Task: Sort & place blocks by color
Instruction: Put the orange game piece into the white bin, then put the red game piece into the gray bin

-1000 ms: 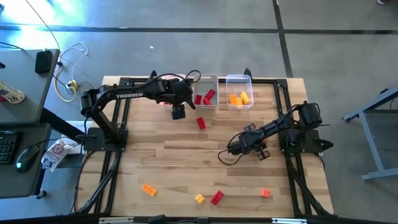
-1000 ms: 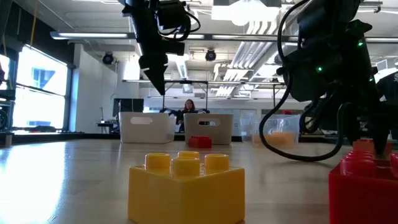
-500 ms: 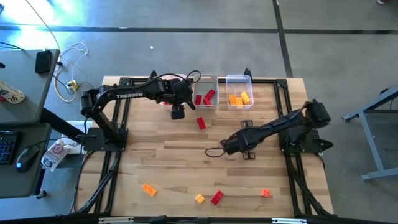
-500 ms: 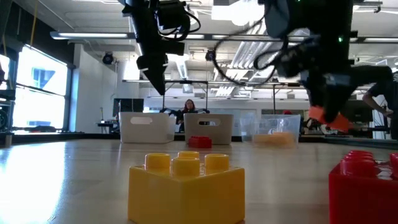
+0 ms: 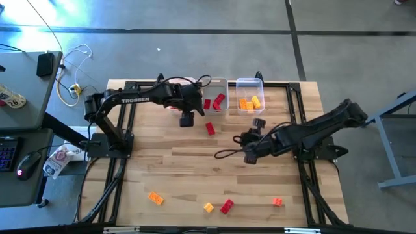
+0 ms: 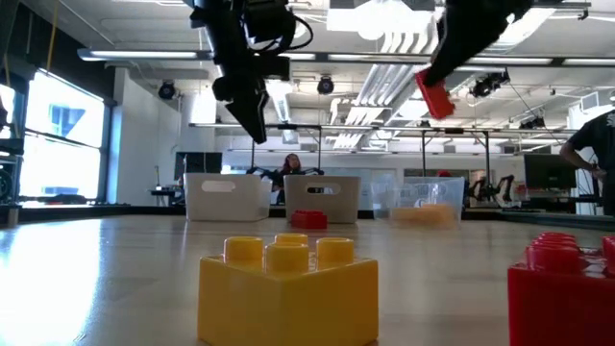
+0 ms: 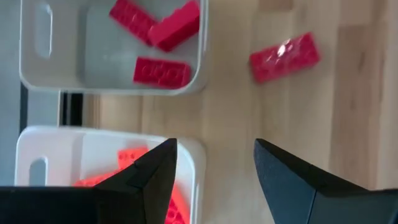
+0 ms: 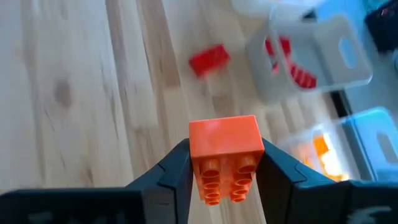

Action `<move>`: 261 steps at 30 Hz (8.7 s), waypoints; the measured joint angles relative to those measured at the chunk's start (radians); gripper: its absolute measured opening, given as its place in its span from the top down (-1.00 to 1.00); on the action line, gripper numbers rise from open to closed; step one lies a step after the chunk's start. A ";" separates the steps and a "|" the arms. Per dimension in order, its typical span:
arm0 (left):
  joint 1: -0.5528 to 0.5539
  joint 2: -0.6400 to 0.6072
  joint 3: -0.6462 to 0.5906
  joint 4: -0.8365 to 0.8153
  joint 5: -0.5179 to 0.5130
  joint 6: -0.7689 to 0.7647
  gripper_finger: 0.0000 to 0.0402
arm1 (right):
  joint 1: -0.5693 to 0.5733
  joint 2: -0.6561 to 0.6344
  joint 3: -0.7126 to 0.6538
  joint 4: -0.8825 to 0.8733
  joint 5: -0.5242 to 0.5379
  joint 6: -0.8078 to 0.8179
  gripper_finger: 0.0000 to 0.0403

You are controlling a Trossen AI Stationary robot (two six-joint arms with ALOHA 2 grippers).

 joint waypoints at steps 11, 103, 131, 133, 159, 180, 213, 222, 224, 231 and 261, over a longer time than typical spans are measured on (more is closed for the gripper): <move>-0.078 0.000 0.000 0.191 0.139 0.015 0.00 | 0.001 -0.053 0.000 0.256 0.015 -0.138 0.44; 0.160 -0.043 0.000 0.046 -0.065 -0.070 0.41 | -0.037 -0.053 -0.002 0.470 -0.110 -0.161 -0.13; 0.295 0.056 0.001 -0.096 -0.008 -0.237 0.40 | 0.042 0.102 -0.002 0.472 -0.600 -0.099 -0.13; 0.295 0.076 0.001 -0.096 -0.008 -0.214 0.40 | 0.057 0.123 -0.002 0.469 -0.615 -0.099 -0.13; 0.286 0.154 0.000 -0.146 -0.034 -0.292 -0.01 | 0.177 0.264 -0.002 0.486 -0.625 -0.118 -0.13; 0.057 -0.270 0.000 -0.163 0.057 -0.518 0.00 | 0.223 0.338 -0.002 0.639 -0.693 -0.301 -0.13; -0.271 -0.390 0.000 -0.171 0.096 -0.722 0.00 | 0.274 0.609 0.000 0.797 -0.639 -0.313 -0.12; -0.273 -0.389 0.000 -0.171 0.088 -0.711 0.00 | 0.273 0.612 0.000 0.830 -0.644 -0.193 -0.12; -0.273 -0.389 0.000 -0.171 0.077 -0.711 0.00 | 0.274 0.612 0.000 0.831 -0.640 -0.162 -0.12; -0.273 -0.389 0.000 -0.171 0.066 -0.711 0.00 | 0.274 0.612 0.000 0.831 -0.547 -0.015 -0.03; -0.274 -0.389 0.000 -0.209 0.067 -0.506 0.00 | 0.254 0.549 -0.003 0.779 -0.225 0.165 0.43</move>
